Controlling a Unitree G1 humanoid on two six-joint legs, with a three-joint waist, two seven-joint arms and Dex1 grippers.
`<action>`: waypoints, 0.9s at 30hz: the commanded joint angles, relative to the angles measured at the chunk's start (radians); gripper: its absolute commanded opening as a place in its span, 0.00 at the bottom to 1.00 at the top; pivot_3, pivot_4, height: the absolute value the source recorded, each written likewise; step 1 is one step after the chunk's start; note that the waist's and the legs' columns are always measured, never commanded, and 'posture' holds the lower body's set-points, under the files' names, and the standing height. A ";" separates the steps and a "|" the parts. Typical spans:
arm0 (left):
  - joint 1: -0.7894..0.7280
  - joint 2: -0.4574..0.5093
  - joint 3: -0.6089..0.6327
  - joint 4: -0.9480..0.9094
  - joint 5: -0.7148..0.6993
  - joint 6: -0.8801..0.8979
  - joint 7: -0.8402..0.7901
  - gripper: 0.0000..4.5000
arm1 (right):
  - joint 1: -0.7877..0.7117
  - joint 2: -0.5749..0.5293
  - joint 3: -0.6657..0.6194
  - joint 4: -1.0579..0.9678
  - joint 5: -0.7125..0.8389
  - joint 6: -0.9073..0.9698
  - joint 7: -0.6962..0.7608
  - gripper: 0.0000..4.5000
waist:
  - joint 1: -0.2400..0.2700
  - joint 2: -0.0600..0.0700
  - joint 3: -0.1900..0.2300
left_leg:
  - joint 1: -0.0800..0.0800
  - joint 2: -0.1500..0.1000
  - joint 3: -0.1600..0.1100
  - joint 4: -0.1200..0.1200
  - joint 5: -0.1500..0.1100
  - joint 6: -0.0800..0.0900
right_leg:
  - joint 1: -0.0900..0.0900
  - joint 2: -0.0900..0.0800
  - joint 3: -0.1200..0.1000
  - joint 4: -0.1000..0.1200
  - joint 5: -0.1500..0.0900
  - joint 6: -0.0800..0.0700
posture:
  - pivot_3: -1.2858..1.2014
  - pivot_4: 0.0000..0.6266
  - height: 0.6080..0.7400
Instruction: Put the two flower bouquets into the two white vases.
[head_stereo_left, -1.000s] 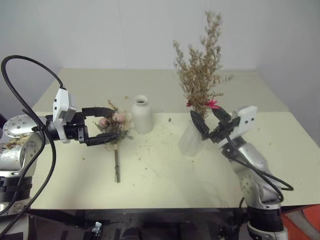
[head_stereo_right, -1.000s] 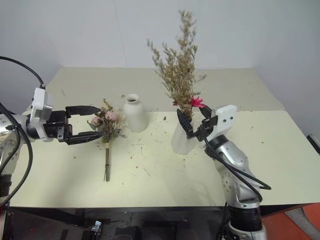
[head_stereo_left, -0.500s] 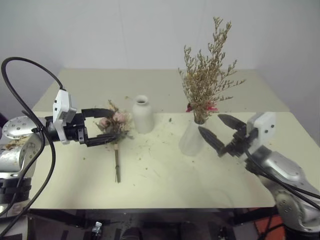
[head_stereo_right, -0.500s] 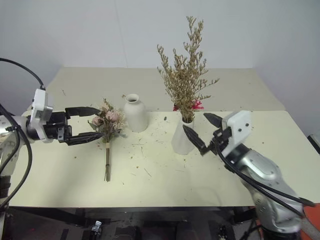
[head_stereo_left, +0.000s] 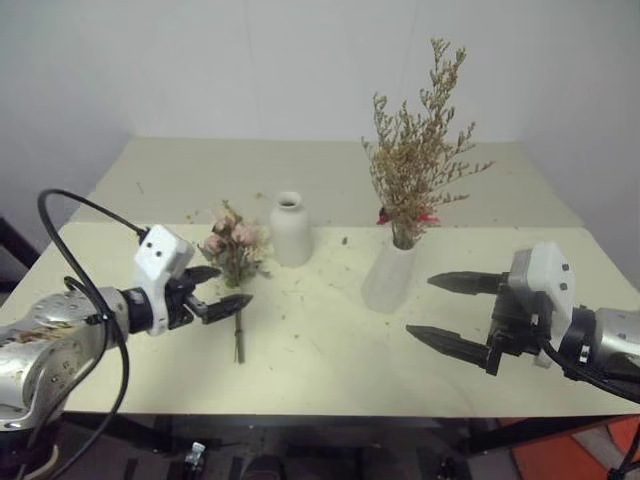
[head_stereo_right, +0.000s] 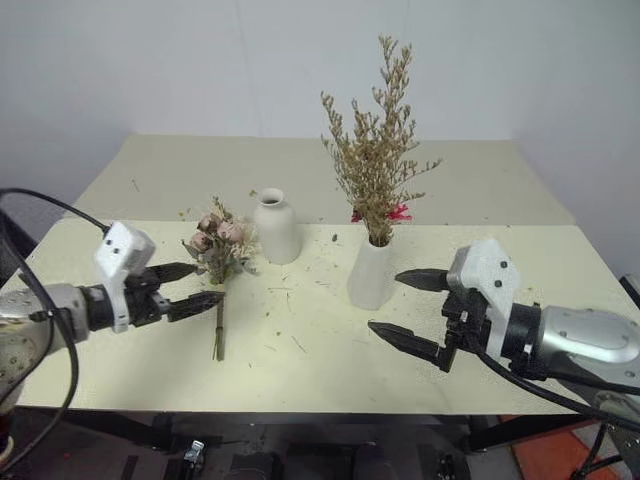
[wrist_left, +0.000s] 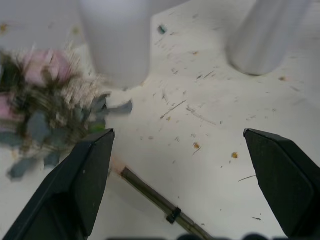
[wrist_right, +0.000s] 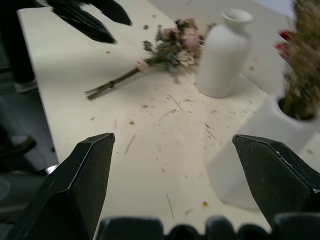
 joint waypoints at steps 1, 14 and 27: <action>-0.107 -0.122 0.011 -0.017 0.039 0.223 0.204 1.00 | -0.073 -0.023 0.042 0.041 -0.009 -0.011 0.027 0.99 | 0.004 0.000 0.000 | 0.000 0.000 0.000 0.001 0.000 0.000 | 0.000 0.000 0.000 0.000 0.000 0.000 | 0.52 0.24 1.00; -0.294 -0.324 -0.059 0.252 0.159 0.390 0.435 1.00 | -0.204 -0.099 0.096 0.123 0.000 0.022 0.145 0.99 | 0.003 -0.002 -0.001 | -0.001 -0.001 0.000 0.001 0.000 0.000 | 0.000 0.000 0.000 -0.001 0.001 0.000 | 0.52 0.24 1.00; -0.440 -0.449 -0.026 0.539 0.209 0.390 0.469 0.80 | -0.152 -0.094 0.040 0.079 0.009 0.053 0.090 1.00 | 0.015 -0.002 -0.001 | -0.001 -0.002 0.000 0.001 0.000 0.000 | 0.000 -0.001 0.000 -0.001 0.001 0.000 | 0.52 0.24 1.00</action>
